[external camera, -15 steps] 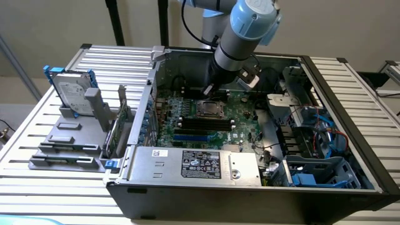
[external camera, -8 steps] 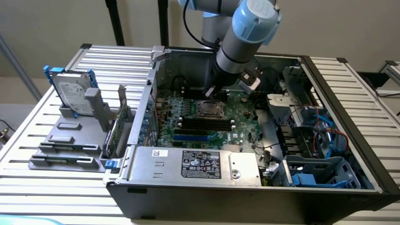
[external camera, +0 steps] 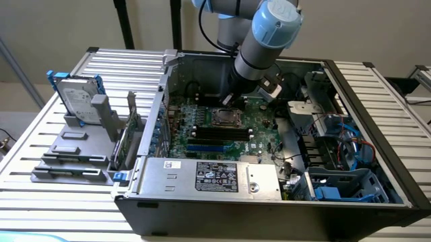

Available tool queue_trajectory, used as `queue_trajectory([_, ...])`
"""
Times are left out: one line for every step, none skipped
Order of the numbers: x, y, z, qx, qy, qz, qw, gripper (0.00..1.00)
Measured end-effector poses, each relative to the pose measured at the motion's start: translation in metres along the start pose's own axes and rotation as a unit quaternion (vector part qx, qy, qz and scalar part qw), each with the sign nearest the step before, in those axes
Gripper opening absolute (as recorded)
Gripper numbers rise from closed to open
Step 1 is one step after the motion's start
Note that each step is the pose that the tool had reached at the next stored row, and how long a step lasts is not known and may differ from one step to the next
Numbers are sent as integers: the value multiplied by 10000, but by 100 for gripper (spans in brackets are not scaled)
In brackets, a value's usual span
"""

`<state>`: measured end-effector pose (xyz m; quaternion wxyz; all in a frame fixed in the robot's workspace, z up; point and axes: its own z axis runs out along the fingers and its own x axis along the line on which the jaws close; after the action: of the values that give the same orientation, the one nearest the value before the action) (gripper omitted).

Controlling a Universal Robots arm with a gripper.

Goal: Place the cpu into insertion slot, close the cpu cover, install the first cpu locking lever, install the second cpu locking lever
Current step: 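Install the first cpu locking lever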

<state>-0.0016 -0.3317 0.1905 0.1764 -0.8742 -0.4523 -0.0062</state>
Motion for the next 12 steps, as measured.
queue_trajectory([0, 0, -2, 0, 2, -1, 10000, 11])
queue_trajectory([-1, 0, -12, -4, 0, -1, 10000, 11])
queue_trajectory([-2, -1, -27, -1, 3, -4, 10000, 11])
queue_trajectory([-4, -4, -47, 1, 2, -3, 10000, 11])
queue_trajectory([-7, -5, -62, 2, 1, -2, 10000, 11])
queue_trajectory([-10, -5, -71, 2, 1, -2, 10000, 11])
queue_trajectory([-14, -4, -75, 2, 1, -3, 10000, 11])
queue_trajectory([-16, -2, -77, 2, 0, -4, 10000, 11])
queue_trajectory([-19, 0, -78, 2, 0, -6, 10000, 11])
queue_trajectory([-23, 3, -79, 2, -1, -8, 10000, 11])
queue_trajectory([-26, 5, -81, 3, -2, -12, 10000, 11])
queue_trajectory([-31, 8, -86, -1, -12, -16, 10000, 11])
